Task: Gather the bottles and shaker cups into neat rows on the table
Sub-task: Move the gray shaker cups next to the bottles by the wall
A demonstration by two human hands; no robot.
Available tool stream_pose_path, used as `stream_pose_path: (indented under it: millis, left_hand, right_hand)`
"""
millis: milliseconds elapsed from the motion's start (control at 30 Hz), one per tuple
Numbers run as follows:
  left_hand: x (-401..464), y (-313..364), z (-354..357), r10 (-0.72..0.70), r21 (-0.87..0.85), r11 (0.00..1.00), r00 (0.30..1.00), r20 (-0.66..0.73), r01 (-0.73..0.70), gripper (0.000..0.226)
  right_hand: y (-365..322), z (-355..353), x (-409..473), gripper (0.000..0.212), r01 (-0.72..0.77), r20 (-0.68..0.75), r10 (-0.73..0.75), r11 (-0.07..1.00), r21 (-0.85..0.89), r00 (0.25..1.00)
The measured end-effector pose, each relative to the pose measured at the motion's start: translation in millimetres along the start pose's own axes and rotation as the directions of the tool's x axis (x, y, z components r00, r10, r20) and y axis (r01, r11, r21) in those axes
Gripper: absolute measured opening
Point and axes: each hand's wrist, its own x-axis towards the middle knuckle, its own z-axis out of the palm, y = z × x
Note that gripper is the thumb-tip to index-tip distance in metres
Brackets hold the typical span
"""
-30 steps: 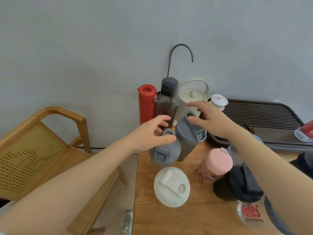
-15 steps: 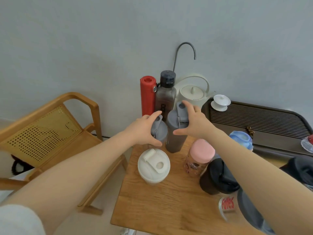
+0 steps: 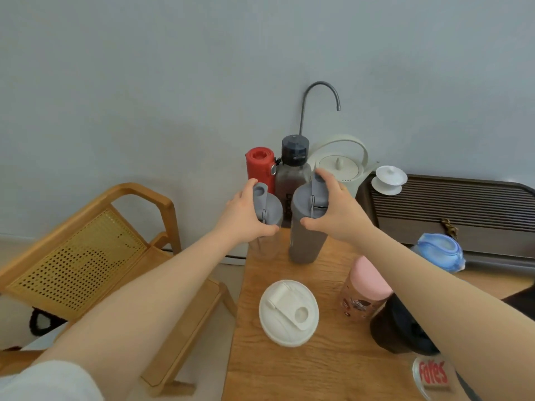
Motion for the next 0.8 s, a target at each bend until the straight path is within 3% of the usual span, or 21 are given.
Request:
stream_pose_path:
  millis: [533,700,800]
  left_hand:
    - [40.6,-31.4,-3.4,0.077,-0.119,0.991,0.994,0.073,-0.068,0.107]
    - [30.1,-13.9,-0.5,0.21,-0.118,0.973,0.972,0.108,-0.197,0.103]
    - [28.7,7.3,1.9,0.259,-0.086,0.965,0.955,0.147,-0.248,0.105]
  right_hand:
    - [-9.0,35.9,25.0,0.1,-0.1,-0.051,0.094,0.989,-0.112,0.994]
    - [4.2,12.6,4.2,0.101,-0.113,-0.069,0.098,0.956,-0.271,0.993]
    - [22.9,-7.4,0.4,0.1,-0.196,-0.154,0.161,0.948,-0.25,0.975]
